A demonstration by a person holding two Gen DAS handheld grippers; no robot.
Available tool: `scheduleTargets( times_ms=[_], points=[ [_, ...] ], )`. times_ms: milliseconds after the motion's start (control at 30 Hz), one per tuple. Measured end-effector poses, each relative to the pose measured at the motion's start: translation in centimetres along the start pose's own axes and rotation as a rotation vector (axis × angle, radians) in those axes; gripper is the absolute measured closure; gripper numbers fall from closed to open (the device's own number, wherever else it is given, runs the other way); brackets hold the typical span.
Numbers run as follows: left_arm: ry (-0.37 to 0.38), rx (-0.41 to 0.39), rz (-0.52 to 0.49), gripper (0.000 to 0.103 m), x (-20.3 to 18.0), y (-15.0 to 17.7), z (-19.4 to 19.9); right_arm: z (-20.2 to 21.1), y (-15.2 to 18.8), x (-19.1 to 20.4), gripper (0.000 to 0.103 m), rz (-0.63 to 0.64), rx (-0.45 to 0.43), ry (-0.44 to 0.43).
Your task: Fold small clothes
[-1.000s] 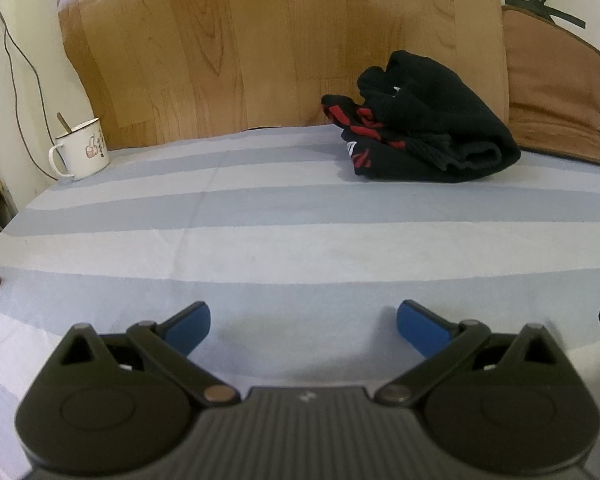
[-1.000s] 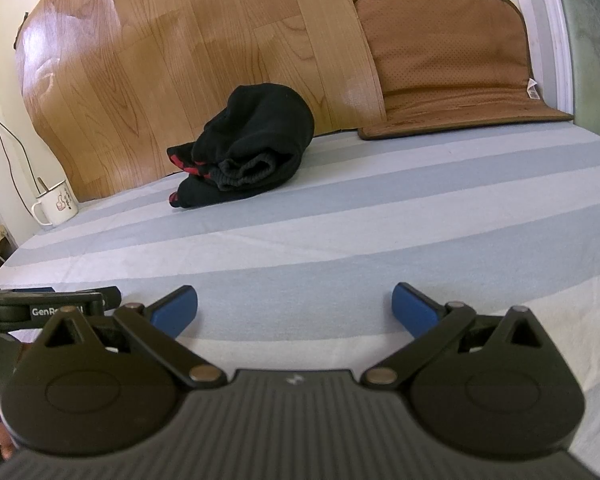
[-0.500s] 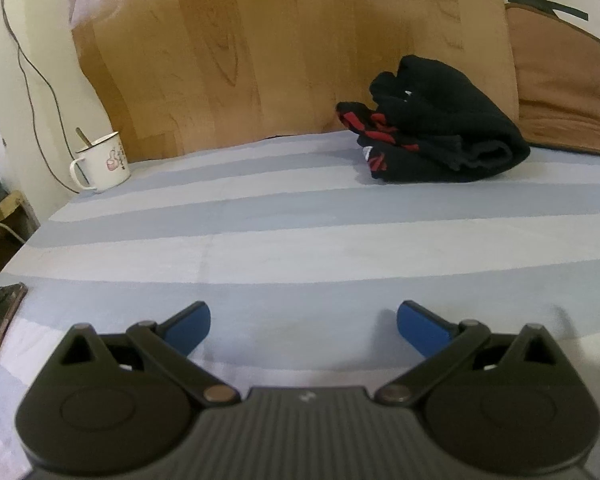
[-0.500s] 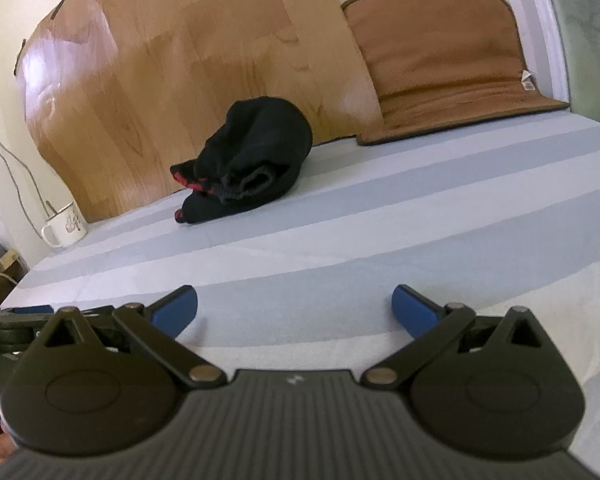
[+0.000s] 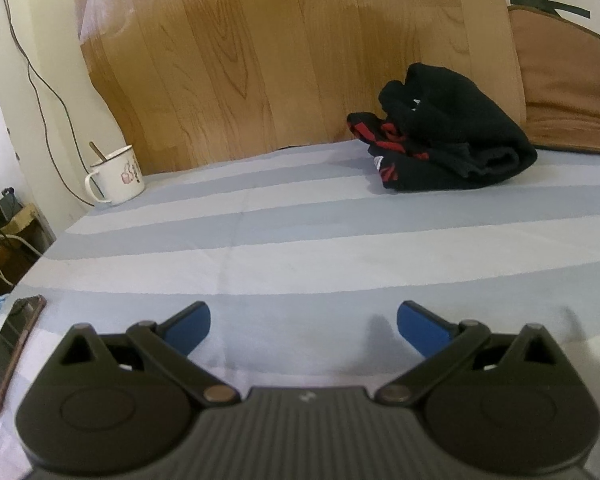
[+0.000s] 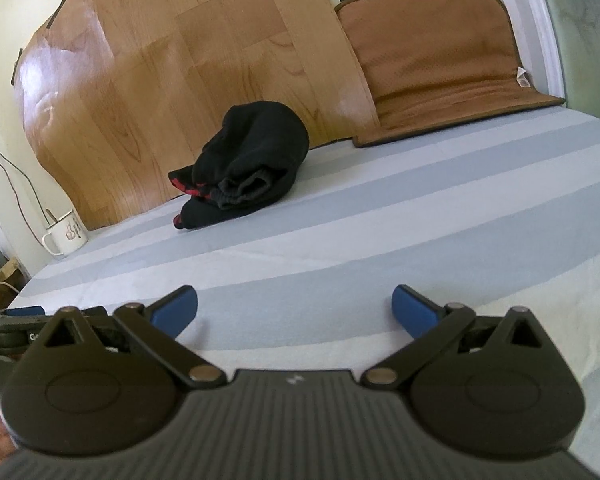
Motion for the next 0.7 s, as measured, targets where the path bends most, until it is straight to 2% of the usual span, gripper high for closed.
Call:
scheduleTargets(
  times_ms=[700],
  points=[
    [-0.014, -0.032, -0.037, 0.0, 0.22, -0.95, 0.92, 0.0, 0.04, -0.19, 0.0, -0.015, -0.001, -0.008]
  ],
)
Point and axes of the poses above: each gripper's, at about its wrist camera, not at the fingertips, and z roughly against the way its jaws point, x to its left, y to its underside, the point moved 10 cm from there along -z, roughly the way its jaws point, and after that the axes turned 3 degrees about -x, right-handed, at the moved point
